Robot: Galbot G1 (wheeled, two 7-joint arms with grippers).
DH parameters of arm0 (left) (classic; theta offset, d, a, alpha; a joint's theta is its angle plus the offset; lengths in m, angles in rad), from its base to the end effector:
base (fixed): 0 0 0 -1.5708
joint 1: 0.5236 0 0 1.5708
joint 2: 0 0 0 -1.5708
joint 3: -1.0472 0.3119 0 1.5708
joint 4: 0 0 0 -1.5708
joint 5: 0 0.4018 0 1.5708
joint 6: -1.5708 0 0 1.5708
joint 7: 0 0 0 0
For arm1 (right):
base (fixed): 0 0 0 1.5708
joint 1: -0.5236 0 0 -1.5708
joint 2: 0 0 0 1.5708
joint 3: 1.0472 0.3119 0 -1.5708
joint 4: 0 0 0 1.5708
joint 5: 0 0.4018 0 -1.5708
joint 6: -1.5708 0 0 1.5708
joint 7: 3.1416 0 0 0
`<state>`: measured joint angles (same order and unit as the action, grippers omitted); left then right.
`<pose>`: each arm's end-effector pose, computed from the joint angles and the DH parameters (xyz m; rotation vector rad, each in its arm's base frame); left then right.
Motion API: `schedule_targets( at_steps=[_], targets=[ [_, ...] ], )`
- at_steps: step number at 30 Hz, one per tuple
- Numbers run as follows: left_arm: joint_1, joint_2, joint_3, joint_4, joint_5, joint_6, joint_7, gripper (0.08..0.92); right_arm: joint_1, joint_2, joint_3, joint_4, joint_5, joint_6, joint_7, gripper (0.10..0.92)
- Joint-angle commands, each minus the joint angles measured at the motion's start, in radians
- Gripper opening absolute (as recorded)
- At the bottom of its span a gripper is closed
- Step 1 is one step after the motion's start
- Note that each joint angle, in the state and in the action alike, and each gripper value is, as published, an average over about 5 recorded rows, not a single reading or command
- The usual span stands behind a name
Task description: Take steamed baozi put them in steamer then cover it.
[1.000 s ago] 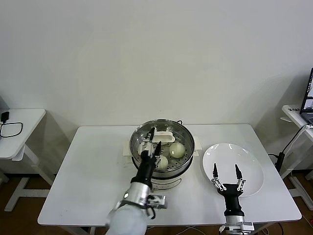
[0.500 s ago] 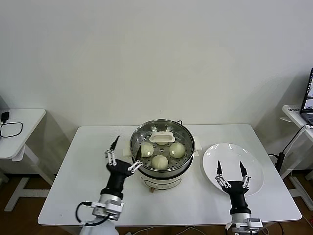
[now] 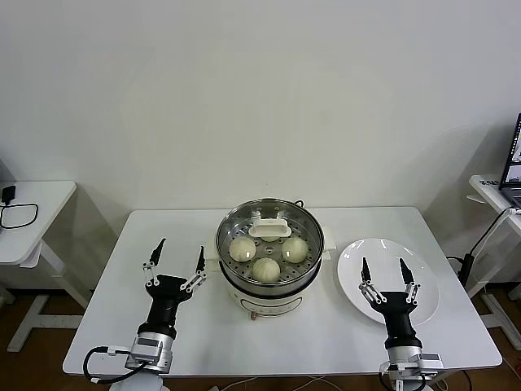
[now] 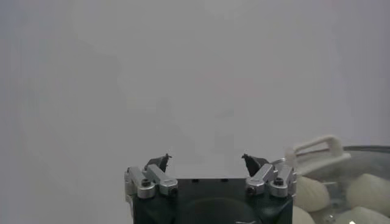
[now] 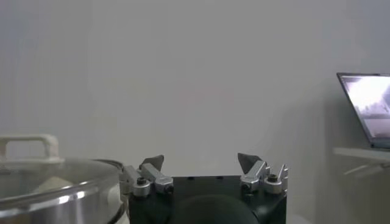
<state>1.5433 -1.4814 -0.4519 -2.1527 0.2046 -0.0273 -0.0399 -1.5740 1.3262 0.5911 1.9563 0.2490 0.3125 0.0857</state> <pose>0.2502 -0.0158 -0.2410 0.0939 2.9934 0.3621 0.2457 -0.0633 -0.3164 0.0820 2.9651 0.0173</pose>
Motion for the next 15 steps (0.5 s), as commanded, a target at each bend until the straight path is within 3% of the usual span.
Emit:
schedule_targets(
  at_steps=[1, 15],
  targets=[
    [0.022, -0.013, -0.055, 0.019, -0.090, -0.044, 0.013, 0.823, -0.011, 0.001, 0.003, 0.042, 0.008, -0.032, -0.001, 0.823],
    [0.028, -0.016, -0.068, 0.025, -0.090, -0.051, 0.022, 0.823, -0.020, 0.001, 0.007, 0.059, 0.003, -0.047, 0.002, 0.823]
  ],
)
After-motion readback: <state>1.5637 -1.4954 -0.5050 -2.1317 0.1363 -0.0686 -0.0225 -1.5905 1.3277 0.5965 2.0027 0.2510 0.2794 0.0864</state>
